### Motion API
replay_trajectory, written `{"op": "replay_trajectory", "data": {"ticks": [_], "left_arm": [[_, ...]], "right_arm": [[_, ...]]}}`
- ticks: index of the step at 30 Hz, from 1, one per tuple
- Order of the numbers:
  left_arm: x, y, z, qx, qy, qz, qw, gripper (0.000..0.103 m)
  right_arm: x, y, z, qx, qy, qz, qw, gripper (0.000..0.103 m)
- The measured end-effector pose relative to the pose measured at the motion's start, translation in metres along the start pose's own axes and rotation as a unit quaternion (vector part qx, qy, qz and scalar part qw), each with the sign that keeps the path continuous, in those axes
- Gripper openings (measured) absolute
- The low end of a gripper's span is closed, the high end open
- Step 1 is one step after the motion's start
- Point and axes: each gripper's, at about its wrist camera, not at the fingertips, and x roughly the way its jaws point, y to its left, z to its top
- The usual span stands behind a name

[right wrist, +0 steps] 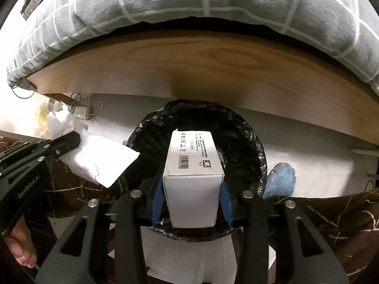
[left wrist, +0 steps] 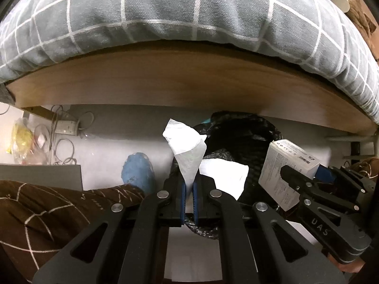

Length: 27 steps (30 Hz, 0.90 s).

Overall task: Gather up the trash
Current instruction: 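Open the right tool to drop the box while the left tool drops the tissues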

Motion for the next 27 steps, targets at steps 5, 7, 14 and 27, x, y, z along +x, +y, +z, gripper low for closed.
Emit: {"op": "replay_trajectory", "data": {"ticks": [5, 7, 14, 27], "left_arm": [[0.005, -0.004, 0.000, 0.004, 0.005, -0.002, 1.0000, 0.004], [0.008, -0.007, 0.002, 0.008, 0.004, -0.002, 1.0000, 0.004], [0.025, -0.035, 0.006, 0.034, 0.017, -0.016, 0.9991, 0.004], [0.057, -0.083, -0.003, 0.080, 0.045, -0.019, 0.9956, 0.004]], "right_arm": [[-0.009, -0.007, 0.001, 0.011, -0.023, -0.017, 1.000, 0.075], [-0.011, -0.014, 0.001, 0.016, -0.028, -0.030, 0.999, 0.081], [-0.025, -0.046, -0.006, 0.037, -0.048, -0.064, 0.996, 0.090], [-0.037, -0.104, -0.021, 0.112, -0.056, -0.094, 0.988, 0.093]]}}
